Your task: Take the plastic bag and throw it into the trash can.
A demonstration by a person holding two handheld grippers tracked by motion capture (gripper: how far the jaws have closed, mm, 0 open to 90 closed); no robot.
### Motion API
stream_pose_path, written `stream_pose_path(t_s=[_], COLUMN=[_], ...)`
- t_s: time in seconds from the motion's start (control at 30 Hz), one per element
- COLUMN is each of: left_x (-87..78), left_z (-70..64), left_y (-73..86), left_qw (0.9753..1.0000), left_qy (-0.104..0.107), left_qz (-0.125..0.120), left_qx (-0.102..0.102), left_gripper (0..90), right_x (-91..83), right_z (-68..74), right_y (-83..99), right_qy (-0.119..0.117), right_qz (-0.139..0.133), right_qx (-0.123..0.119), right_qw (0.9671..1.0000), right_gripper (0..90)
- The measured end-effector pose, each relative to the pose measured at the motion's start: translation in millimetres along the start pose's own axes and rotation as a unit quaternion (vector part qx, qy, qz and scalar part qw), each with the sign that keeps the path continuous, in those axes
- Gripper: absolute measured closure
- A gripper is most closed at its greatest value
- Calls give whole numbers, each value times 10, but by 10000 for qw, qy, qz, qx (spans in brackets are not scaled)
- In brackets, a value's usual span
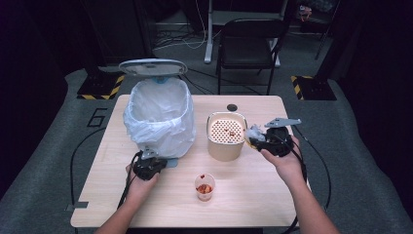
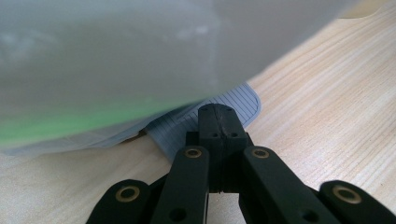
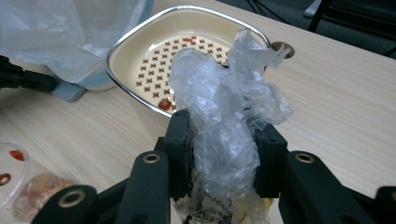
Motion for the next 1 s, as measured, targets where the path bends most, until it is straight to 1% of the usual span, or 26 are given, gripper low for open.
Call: stream_pose_path(t_s=[0.03,0.1,0.17,0.2,0.23,0.27,0.3,0.33,0.37,0.57,0.6,0.63,0.7,0.73,0.77,0.8,0.83,0.87,0.93,0.97,1.0], left_x=[6,5,5,5,3,3,2,1,5,1,1,1,1,3,3,1,1,1,1,1,1], left_z=[-7,-5,-6,-5,-4,-2,-2,-4,-7,-3,-3,-4,-2,-3,-3,-3,-3,-3,-4,-4,-4], left_y=[-5,-4,-4,-3,-3,-3,-2,-1,-4,-1,-1,-1,-1,-3,-3,-1,-1,-1,-1,-1,-1], left_qw=[10000,10000,10000,10000,10000,10000,10000,10000,10000,10000,10000,10000,10000,10000,10000,10000,10000,10000,10000,10000,10000], left_qy=[34,36,31,34,60,59,52,49,43,57,57,55,55,64,63,57,57,54,56,50,50], left_qz=[-40,-37,-39,-43,-37,-36,-26,-23,-48,-21,-21,-20,-19,-37,-37,-20,-20,-21,-20,-19,-19], left_qx=[-39,-34,-27,-29,-40,-35,-34,-27,-30,-31,-31,-26,-23,-33,-32,-27,-28,-28,-32,-30,-30], left_gripper=[900,900,900,900,900,900,900,900,900,900,900,900,900,900,900,900,900,900,900,900,900], right_x=[-11,-39,-56,-56,-64,-61,-59,-52,-44,17,17,32,37,51,54,64,64,80,85,101,105], right_z=[7,39,63,63,90,102,119,126,142,237,237,286,301,354,376,396,396,448,466,504,526], right_y=[-30,-121,-181,-181,-237,-267,-297,-332,-365,-558,-558,-637,-664,-754,-780,-818,-818,-891,-916,-987,-1019], right_qy=[-14,-76,-119,-119,-148,-181,-223,-264,-295,-440,-440,-484,-510,-577,-595,-614,-614,-686,-719,-754,-781], right_qz=[-3,-32,-70,-70,-83,-96,-101,-134,-143,-180,-180,-203,-218,-288,-288,-316,-316,-330,-341,-373,-371], right_qx=[-18,-44,-107,-107,-140,-180,-151,-207,-184,-336,-336,-388,-434,-482,-473,-517,-517,-556,-559,-621,-627], right_qw=[10000,10000,9998,9998,9998,9996,9996,9993,9993,9983,9983,9979,9975,9968,9967,9963,9963,9955,9953,9945,9943], right_gripper=[646,646,647,647,646,646,646,646,647,646,646,646,646,646,646,646,646,646,646,646,646])
Point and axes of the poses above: each handheld gripper's, and its own axes: x roughly forward along the jaws, y roughly out of its underside, z roughly to its left, the point moved 10 cm from there along x, roughly forward along the jaws, and after that the axes turned 10 degrees about -x, right-handed, at the moved point
